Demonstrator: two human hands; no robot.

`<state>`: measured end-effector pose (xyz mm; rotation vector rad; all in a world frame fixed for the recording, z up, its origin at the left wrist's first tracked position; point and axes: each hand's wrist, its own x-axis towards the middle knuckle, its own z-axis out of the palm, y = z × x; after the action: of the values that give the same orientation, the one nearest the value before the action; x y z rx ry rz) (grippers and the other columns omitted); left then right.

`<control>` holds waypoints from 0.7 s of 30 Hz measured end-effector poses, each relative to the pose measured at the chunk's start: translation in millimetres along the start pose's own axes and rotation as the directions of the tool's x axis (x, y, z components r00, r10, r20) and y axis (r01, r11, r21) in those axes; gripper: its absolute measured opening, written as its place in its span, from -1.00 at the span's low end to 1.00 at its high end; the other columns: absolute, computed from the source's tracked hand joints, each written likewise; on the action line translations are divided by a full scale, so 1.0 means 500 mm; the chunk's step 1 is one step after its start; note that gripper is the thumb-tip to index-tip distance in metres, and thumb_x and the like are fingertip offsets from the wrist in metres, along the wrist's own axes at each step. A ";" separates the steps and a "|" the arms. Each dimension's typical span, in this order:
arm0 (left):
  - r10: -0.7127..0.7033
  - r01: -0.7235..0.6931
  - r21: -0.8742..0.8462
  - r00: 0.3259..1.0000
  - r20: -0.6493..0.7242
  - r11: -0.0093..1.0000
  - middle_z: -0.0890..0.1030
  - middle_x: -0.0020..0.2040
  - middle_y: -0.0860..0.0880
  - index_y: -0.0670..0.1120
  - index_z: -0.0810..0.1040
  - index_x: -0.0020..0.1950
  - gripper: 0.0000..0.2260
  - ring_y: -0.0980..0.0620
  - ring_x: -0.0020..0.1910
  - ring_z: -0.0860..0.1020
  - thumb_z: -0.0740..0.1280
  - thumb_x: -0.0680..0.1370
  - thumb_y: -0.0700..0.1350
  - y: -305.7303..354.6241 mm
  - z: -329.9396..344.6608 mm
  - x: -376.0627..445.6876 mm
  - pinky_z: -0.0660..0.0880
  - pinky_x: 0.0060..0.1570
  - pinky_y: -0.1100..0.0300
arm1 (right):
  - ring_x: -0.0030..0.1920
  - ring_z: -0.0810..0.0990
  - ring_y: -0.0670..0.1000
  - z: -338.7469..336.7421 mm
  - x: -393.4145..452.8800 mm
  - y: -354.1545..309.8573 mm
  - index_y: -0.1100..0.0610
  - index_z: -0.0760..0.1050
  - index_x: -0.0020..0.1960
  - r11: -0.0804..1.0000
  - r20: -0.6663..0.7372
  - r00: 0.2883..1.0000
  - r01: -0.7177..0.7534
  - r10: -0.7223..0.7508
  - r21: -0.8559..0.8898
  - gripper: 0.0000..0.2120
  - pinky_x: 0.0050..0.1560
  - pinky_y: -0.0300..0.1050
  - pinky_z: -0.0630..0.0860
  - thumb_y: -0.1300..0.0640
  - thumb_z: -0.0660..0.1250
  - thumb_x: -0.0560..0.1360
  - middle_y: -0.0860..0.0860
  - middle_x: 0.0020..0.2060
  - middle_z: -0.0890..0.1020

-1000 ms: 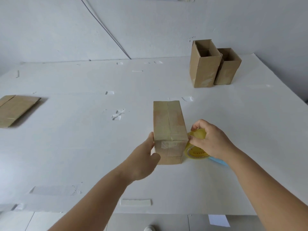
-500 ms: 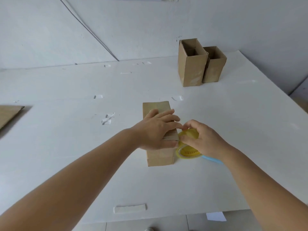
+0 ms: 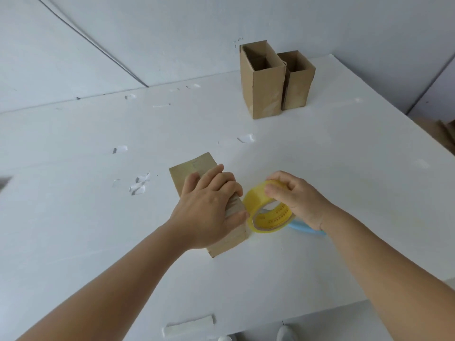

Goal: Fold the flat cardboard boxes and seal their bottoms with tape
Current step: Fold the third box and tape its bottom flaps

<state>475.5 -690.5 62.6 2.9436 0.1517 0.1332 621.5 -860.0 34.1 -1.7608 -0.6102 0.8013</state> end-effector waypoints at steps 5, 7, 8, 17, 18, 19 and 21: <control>-0.010 0.009 0.013 1.000 0.024 1.000 0.37 0.27 0.24 0.16 0.40 0.18 -0.50 0.10 0.52 0.05 -0.06 0.44 0.38 -0.004 0.002 0.008 0.03 0.39 0.06 | -0.06 0.52 -0.01 -0.020 0.036 -0.050 -0.11 0.51 -0.09 0.855 -0.018 0.999 0.020 -0.034 -0.518 -0.81 -0.08 -0.15 0.46 -0.09 0.46 0.36 -0.04 -0.07 0.56; -0.007 0.007 0.005 1.000 0.021 1.000 0.38 0.27 0.24 0.17 0.40 0.17 -0.51 0.11 0.52 0.06 -0.06 0.44 0.39 -0.007 0.001 0.012 0.03 0.39 0.07 | 0.04 0.45 0.02 -0.020 0.045 -0.055 -0.15 0.46 -0.06 0.762 -0.005 0.999 0.037 -0.053 -0.646 -0.76 0.07 -0.07 0.42 -0.15 0.44 0.35 -0.03 -0.01 0.51; -0.003 0.003 0.003 1.000 0.026 1.000 0.38 0.27 0.24 0.17 0.40 0.17 -0.50 0.10 0.52 0.06 -0.06 0.44 0.39 -0.007 -0.001 0.014 0.02 0.38 0.07 | 0.05 0.42 0.01 -0.017 0.047 -0.056 -0.17 0.44 -0.06 0.724 0.006 0.998 0.051 -0.065 -0.688 -0.75 0.11 -0.06 0.38 -0.18 0.42 0.35 -0.05 -0.01 0.48; -0.046 0.052 -0.023 0.975 0.216 0.998 0.53 -0.01 0.17 0.16 0.38 0.25 -0.56 0.04 0.18 0.40 -0.04 0.52 0.31 0.007 -0.073 0.101 0.13 0.30 0.11 | -0.01 0.27 -0.04 -0.028 0.047 -0.081 -0.16 0.47 0.04 0.538 0.072 0.973 0.181 -0.217 -0.823 -0.68 0.16 -0.06 0.20 -0.27 0.35 0.36 -0.16 -0.22 0.31; -0.043 0.049 -0.018 0.966 0.254 0.999 0.54 0.03 0.14 0.15 0.36 0.30 -0.63 0.03 0.17 0.43 0.05 0.56 0.23 0.011 -0.080 0.127 0.17 0.31 0.10 | -0.01 0.28 -0.04 -0.031 0.046 -0.086 -0.16 0.47 0.05 0.545 0.077 0.972 0.189 -0.221 -0.817 -0.67 0.17 -0.05 0.19 -0.28 0.35 0.36 -0.17 -0.23 0.30; -0.047 0.056 -0.019 0.947 0.319 0.998 0.53 0.07 0.12 0.15 0.35 0.34 -0.66 0.04 0.18 0.44 0.12 0.58 0.18 0.015 -0.087 0.150 0.21 0.31 0.09 | 0.00 0.29 -0.04 -0.034 0.045 -0.090 -0.16 0.48 0.06 0.555 0.081 0.971 0.196 -0.225 -0.809 -0.64 0.18 -0.04 0.19 -0.30 0.35 0.36 -0.18 -0.23 0.30; -0.064 0.117 -0.070 0.854 0.517 0.991 0.54 0.13 0.10 0.17 0.36 0.36 -0.64 0.06 0.18 0.48 0.23 0.57 0.16 0.024 -0.095 0.187 0.35 0.23 0.12 | -0.01 0.30 -0.04 -0.039 0.043 -0.096 -0.16 0.49 0.09 0.562 0.092 0.965 0.220 -0.246 -0.797 -0.56 0.19 -0.05 0.20 -0.38 0.27 0.32 -0.18 -0.23 0.31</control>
<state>564.7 -683.2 118.9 2.7464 0.1963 -0.6386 649.1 -841.2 79.0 -2.4242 -1.3130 0.2861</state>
